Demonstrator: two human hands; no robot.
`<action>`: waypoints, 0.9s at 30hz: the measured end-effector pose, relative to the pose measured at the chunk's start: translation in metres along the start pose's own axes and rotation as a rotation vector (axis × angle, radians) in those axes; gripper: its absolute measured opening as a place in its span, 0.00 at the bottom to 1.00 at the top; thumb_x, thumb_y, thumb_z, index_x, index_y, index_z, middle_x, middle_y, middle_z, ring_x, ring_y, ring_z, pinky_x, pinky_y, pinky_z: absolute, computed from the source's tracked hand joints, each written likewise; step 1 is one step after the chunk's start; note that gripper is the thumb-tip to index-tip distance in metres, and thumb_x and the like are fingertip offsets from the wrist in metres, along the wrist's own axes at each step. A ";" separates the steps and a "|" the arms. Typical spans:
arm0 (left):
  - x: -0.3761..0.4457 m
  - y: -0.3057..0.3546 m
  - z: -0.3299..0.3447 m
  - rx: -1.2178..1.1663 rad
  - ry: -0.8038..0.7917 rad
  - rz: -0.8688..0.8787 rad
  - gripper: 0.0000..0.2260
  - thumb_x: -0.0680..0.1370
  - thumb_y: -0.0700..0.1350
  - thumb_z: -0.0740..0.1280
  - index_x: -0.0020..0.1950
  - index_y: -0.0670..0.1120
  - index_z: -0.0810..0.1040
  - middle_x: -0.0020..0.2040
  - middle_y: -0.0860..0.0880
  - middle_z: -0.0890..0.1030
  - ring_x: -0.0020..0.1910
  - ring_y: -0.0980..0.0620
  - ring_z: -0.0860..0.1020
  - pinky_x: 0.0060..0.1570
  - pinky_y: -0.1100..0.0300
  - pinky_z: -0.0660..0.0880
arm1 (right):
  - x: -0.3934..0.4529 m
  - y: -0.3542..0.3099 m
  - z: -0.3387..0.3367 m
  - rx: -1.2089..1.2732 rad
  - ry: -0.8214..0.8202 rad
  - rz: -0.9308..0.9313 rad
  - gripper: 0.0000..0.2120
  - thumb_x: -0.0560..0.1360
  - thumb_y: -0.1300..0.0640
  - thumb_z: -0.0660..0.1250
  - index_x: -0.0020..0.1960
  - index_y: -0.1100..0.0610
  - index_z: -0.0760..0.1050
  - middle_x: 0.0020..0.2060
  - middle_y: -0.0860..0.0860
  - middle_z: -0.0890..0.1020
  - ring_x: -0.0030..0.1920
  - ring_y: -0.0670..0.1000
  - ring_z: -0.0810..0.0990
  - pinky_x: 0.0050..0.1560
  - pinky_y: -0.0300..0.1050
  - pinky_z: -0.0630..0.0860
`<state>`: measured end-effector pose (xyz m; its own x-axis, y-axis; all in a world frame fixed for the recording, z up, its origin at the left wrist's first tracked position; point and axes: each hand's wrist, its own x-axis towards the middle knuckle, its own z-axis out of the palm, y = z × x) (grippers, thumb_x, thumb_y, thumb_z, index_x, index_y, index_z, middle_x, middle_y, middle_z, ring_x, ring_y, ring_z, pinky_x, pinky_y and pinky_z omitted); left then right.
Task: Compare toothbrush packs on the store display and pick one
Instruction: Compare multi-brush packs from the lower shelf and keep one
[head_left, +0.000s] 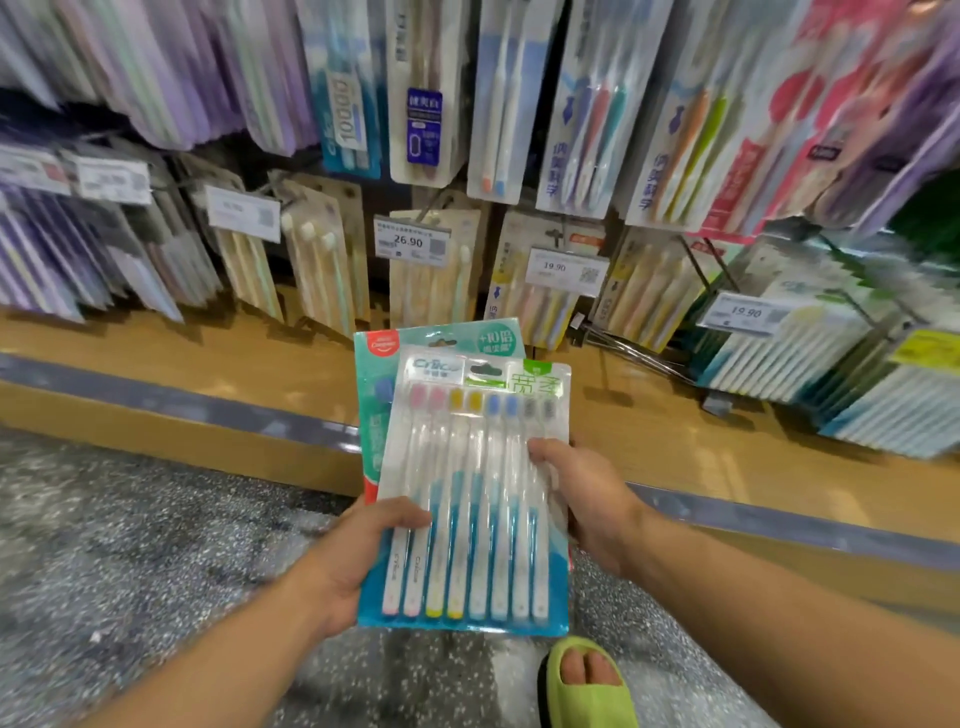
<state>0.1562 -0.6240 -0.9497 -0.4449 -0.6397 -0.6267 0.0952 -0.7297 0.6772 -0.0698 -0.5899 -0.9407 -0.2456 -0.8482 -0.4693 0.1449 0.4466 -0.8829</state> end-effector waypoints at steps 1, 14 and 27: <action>-0.005 0.002 0.003 -0.008 -0.016 -0.025 0.25 0.65 0.34 0.73 0.62 0.37 0.81 0.52 0.31 0.85 0.43 0.35 0.86 0.45 0.41 0.85 | -0.006 -0.001 -0.002 0.004 0.020 -0.026 0.28 0.72 0.42 0.72 0.68 0.52 0.72 0.59 0.56 0.85 0.58 0.61 0.85 0.62 0.66 0.80; -0.060 0.059 0.073 0.141 -0.390 -0.042 0.29 0.65 0.52 0.82 0.61 0.37 0.85 0.60 0.34 0.84 0.52 0.37 0.86 0.56 0.39 0.81 | -0.110 -0.073 -0.038 0.014 0.261 -0.282 0.14 0.84 0.43 0.61 0.66 0.48 0.71 0.53 0.50 0.88 0.50 0.51 0.89 0.52 0.56 0.85; -0.098 0.086 0.180 0.217 -0.587 0.097 0.25 0.75 0.59 0.69 0.65 0.45 0.84 0.65 0.38 0.83 0.65 0.35 0.81 0.70 0.34 0.70 | -0.195 -0.136 -0.096 0.023 0.489 -0.510 0.17 0.84 0.40 0.58 0.69 0.45 0.71 0.59 0.45 0.85 0.59 0.49 0.84 0.65 0.58 0.78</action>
<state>0.0482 -0.5801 -0.7607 -0.8635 -0.4166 -0.2844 0.0043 -0.5698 0.8217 -0.1342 -0.4579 -0.7306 -0.6901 -0.7222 0.0462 -0.0844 0.0170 -0.9963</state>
